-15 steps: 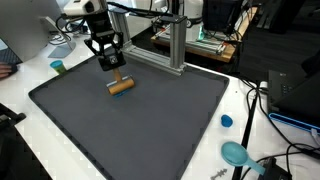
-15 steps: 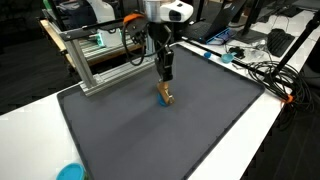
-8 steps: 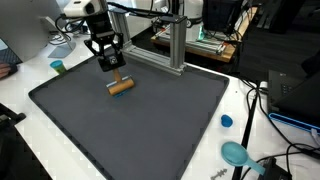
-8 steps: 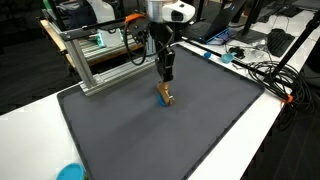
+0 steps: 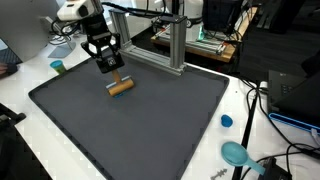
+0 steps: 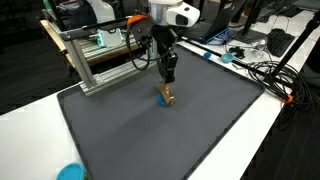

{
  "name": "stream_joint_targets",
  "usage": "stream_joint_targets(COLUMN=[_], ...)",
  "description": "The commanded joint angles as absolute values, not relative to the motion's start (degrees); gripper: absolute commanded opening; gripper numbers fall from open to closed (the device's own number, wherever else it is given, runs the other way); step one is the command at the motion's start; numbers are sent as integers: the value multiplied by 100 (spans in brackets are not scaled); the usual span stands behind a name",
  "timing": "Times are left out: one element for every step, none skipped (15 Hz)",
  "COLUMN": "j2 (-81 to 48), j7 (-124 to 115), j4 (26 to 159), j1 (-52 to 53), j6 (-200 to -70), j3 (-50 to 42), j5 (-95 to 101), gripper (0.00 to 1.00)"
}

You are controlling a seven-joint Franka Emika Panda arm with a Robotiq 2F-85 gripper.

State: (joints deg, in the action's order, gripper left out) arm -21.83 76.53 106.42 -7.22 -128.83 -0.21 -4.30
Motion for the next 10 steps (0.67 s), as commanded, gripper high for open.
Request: stream_joint_targets(j2=[-2617, -2600, -2576, -2563, -2537, -2529, -2522, -2525, -2531, -2534], j7=[7829, 7896, 7986, 8063, 8187, 8317, 8434, 8527, 8595, 8613], j4=[10493, 10530, 10583, 10617, 10667, 10691, 10724, 10742, 10753, 10744], j1=[-901, -943, -994, -1040, -1100, -1151, -1192, -1219, -1239, -1244], j6=[-12906, -12941, -12973, -12986, -13008, -13005, -13030, -13038, -13045, -13078], j3=[164, 205, 250, 283, 319, 346, 365, 368, 374, 363], j5=[-690, -800, -931, -1040, -1175, -1289, -1401, -1486, -1565, -1619], gripper=[22, 22, 22, 22, 22, 22, 22, 22, 22, 22])
